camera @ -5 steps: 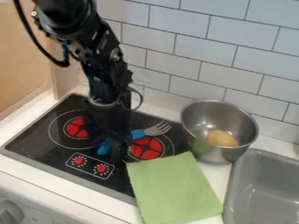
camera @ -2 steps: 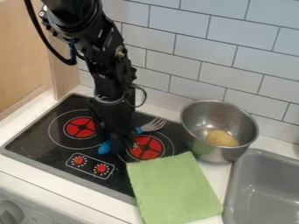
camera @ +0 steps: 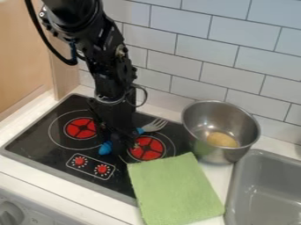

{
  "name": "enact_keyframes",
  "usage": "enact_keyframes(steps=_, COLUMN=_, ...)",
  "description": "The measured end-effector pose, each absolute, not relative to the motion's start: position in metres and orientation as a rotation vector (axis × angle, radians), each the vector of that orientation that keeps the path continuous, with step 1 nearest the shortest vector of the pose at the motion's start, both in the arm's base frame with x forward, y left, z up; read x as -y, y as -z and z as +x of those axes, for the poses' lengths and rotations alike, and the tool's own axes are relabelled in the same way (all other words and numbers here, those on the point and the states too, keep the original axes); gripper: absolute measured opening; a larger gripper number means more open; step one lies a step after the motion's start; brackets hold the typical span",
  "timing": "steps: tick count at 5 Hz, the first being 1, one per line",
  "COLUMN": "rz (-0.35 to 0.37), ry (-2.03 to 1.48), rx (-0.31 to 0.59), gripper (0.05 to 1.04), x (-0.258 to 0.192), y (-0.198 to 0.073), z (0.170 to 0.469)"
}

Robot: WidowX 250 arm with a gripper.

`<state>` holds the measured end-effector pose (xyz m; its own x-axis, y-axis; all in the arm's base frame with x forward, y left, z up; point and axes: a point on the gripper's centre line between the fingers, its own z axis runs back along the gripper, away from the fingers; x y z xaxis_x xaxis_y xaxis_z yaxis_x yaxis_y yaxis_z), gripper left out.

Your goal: Put the blue fork on the left side of the cooker

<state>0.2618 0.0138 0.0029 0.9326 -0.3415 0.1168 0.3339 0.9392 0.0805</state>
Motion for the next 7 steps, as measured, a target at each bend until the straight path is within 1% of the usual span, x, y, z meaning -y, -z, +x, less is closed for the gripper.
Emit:
enact_keyframes(steps=1, rz=0.052, ry=0.294, rx=0.212, gripper=0.39, x=-0.025, y=-0.024, z=0.268)
enact_keyframes(steps=2, rz=0.08, ry=0.233, rx=0.259, gripper=0.39, x=-0.046, y=-0.042, z=0.268)
enact_keyframes(steps=3, rz=0.084, ry=0.145, rx=0.263, gripper=0.39, x=-0.072, y=-0.048, z=0.261)
enact_keyframes(steps=5, rz=0.086, ry=0.024, rx=0.241, gripper=0.39, x=-0.118, y=-0.043, z=0.245)
enact_keyframes(steps=6, rz=0.074, ry=-0.017, rx=0.23, gripper=0.39, x=-0.136, y=-0.034, z=0.245)
enact_keyframes(steps=7, rz=0.072, ry=-0.02, rx=0.203, gripper=0.39, x=-0.142, y=-0.02, z=0.246)
